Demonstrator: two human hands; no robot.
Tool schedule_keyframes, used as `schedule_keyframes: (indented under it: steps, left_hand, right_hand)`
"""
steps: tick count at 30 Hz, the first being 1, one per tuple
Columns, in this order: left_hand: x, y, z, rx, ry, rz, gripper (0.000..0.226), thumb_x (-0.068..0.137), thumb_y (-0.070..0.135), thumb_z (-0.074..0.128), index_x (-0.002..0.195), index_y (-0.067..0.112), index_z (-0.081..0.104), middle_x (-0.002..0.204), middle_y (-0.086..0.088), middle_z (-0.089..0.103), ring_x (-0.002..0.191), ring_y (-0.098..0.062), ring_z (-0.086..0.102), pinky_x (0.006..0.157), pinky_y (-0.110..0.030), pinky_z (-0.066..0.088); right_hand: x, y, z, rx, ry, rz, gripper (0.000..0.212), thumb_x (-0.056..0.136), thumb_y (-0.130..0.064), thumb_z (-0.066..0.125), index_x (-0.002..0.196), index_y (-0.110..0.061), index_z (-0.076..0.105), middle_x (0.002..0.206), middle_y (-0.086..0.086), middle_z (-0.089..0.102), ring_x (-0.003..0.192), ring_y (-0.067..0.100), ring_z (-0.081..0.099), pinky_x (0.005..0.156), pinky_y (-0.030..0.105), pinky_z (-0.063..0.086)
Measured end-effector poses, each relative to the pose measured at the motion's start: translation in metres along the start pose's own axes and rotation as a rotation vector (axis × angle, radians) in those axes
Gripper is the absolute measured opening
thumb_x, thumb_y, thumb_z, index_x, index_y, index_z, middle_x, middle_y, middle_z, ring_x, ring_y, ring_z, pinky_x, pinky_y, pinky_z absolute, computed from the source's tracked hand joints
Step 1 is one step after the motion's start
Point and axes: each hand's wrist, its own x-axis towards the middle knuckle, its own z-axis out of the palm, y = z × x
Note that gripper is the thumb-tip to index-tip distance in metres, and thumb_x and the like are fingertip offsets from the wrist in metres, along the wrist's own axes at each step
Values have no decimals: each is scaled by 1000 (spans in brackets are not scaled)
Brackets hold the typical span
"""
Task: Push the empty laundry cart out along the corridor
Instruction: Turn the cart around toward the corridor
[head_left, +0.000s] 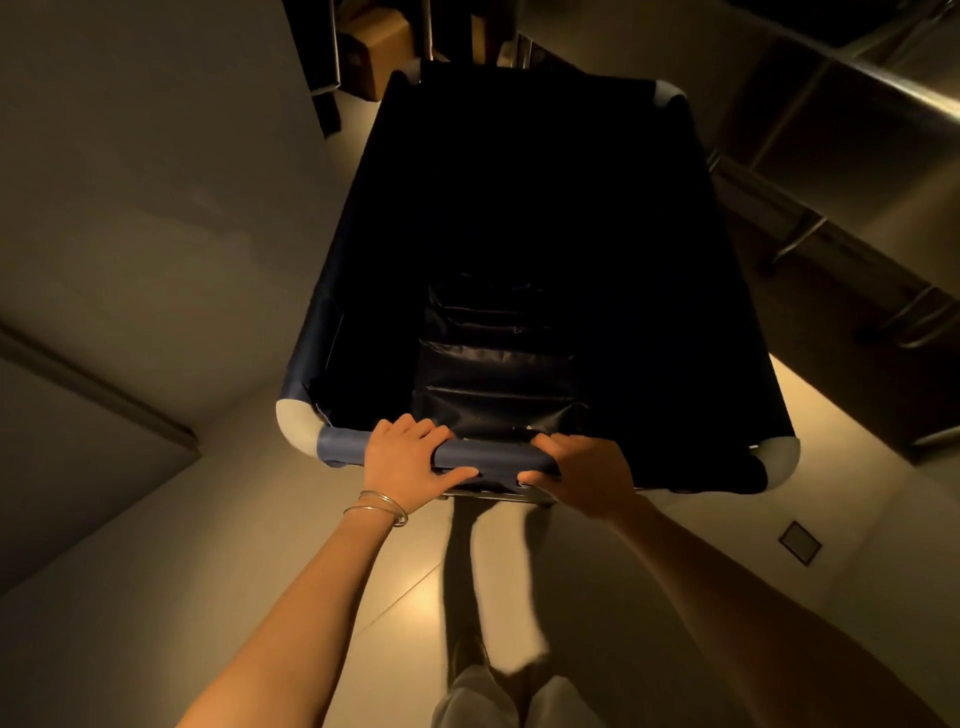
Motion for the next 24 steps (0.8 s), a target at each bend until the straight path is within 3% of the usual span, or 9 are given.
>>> schedule_keyframes:
  steps: [2, 5, 7, 10, 24]
  left_hand:
    - [15, -4, 2, 10, 10, -8, 70, 77, 78, 25, 86, 23, 67, 73, 0, 66, 67, -21, 55, 59, -32, 39]
    - [39, -8, 4, 11, 18, -13, 64, 74, 74, 35, 86, 21, 68, 72, -1, 66, 66, -22, 55, 58, -33, 39]
    - [54, -12, 6, 12, 29, -18, 63, 73, 73, 36, 86, 20, 68, 72, -1, 66, 66, -23, 55, 59, -33, 40]
    - [79, -17, 11, 12, 44, -28, 63, 73, 72, 37, 86, 20, 68, 72, -2, 66, 66, -23, 56, 60, -33, 39]
    - [230, -53, 39, 29, 17, -164, 66, 70, 74, 35, 89, 20, 69, 75, -2, 67, 73, -27, 58, 65, -35, 40]
  right_hand:
    - [15, 8, -3, -11, -77, 15, 75, 82, -77, 18, 100, -19, 62, 80, 2, 71, 65, 20, 67, 49, 21, 39]
    - [36, 22, -4, -24, -145, 29, 62, 83, -70, 36, 113, -20, 57, 99, 3, 71, 83, 21, 68, 60, 23, 38]
    - [50, 31, -4, -49, -128, 32, 69, 82, -71, 29, 113, -17, 58, 98, 5, 72, 80, 22, 69, 62, 25, 45]
    - [72, 48, 1, -80, -98, -6, 74, 82, -72, 19, 101, -16, 63, 80, 5, 73, 62, 22, 68, 53, 24, 47]
    - [217, 157, 17, -80, -204, -74, 61, 83, -67, 36, 118, -20, 56, 97, 6, 71, 83, 27, 67, 68, 31, 49]
